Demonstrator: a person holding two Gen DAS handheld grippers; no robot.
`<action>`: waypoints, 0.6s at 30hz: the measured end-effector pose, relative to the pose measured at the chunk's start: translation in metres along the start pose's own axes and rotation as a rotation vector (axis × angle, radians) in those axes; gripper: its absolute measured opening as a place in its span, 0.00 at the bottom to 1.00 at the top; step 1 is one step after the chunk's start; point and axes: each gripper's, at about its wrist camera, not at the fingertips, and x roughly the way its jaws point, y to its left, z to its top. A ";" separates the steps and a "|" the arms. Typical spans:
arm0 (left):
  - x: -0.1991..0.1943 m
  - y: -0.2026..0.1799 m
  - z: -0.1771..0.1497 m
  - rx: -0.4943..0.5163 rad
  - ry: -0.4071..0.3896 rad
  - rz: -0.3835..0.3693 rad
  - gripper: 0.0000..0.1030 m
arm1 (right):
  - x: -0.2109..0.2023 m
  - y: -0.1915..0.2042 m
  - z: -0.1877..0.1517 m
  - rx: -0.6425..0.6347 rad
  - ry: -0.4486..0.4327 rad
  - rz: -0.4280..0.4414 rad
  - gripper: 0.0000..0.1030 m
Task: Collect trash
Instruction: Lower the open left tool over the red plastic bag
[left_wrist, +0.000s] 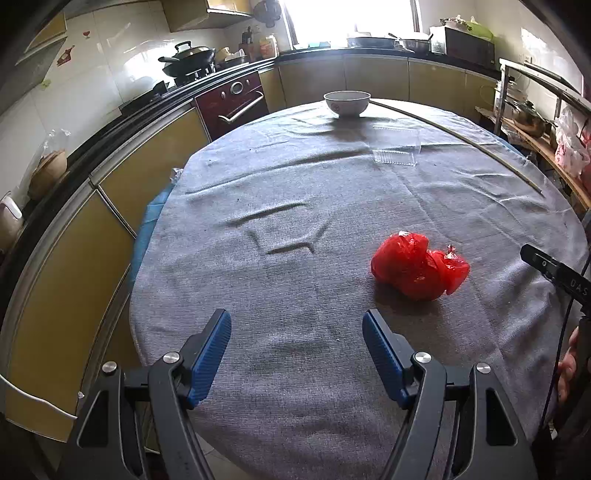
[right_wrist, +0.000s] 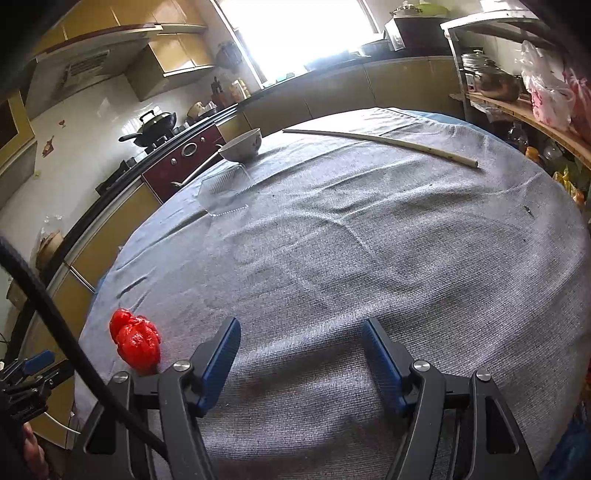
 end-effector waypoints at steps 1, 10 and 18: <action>0.000 0.000 0.000 -0.001 -0.001 0.001 0.72 | 0.000 0.000 0.000 0.002 0.000 0.001 0.69; 0.003 -0.006 0.006 -0.004 0.025 -0.063 0.73 | 0.000 0.000 -0.001 0.003 0.001 0.000 0.69; 0.035 -0.027 0.028 -0.076 0.163 -0.269 0.73 | -0.001 -0.001 -0.001 0.009 0.001 0.007 0.70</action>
